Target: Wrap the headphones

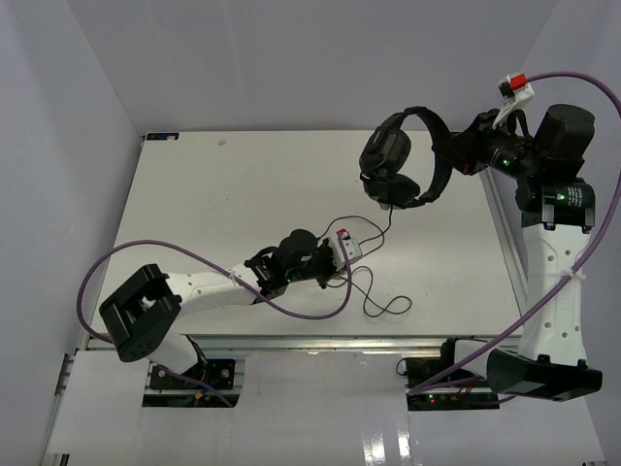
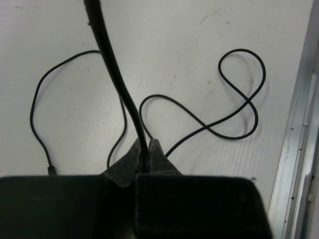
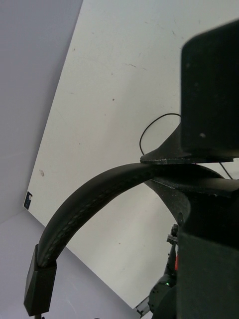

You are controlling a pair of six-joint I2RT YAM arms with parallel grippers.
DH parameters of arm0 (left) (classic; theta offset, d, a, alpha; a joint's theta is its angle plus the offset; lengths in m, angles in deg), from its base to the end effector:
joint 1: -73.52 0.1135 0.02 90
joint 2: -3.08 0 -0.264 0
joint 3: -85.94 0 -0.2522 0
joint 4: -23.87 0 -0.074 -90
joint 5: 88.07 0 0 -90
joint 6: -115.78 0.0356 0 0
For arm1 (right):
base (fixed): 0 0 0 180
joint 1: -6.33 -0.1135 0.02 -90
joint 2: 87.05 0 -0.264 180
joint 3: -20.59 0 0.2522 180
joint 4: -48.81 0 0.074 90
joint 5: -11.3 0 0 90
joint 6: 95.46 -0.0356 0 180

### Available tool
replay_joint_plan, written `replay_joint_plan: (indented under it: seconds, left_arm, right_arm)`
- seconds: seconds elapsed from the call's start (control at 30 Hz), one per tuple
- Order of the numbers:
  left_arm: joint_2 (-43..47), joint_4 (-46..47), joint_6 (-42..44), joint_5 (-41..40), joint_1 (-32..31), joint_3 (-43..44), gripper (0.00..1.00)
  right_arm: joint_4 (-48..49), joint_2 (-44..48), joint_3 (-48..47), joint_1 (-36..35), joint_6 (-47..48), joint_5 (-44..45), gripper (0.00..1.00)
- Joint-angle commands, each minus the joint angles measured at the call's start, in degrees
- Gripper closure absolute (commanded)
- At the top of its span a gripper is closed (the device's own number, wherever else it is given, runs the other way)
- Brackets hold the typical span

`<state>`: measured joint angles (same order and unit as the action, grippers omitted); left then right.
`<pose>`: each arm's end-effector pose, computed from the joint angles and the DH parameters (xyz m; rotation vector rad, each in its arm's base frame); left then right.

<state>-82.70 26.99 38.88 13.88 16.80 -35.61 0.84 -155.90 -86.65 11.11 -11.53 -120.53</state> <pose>0.1716 -0.2748 0.2164 1.2853 1.5996 -0.6909 0.2228 0.0052 0.4996 -0.3755 1.6969 0.6477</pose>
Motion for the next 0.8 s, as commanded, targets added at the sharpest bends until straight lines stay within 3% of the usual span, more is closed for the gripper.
replay_joint_plan:
  seconds: [0.0,0.17,0.47,0.77]
  left_arm:
    - [4.3,-10.9,7.0,2.4,1.7,5.2,1.00]
    - [5.3,-17.8,12.4,0.9,2.7,8.6,1.00]
    - [11.8,-25.1,16.6,4.7,10.7,8.8,1.00]
    - [12.2,-33.4,12.9,19.7,21.2,13.3,1.00]
  right_arm:
    - [-1.8,2.0,-1.0,-0.5,2.2,-5.4,0.92]
    - [-3.4,3.1,1.0,-3.3,4.8,-2.8,0.92]
    - [-10.6,4.9,1.1,-4.7,21.4,-0.4,0.92]
    - [-21.5,7.4,2.0,-9.8,45.2,3.0,0.92]
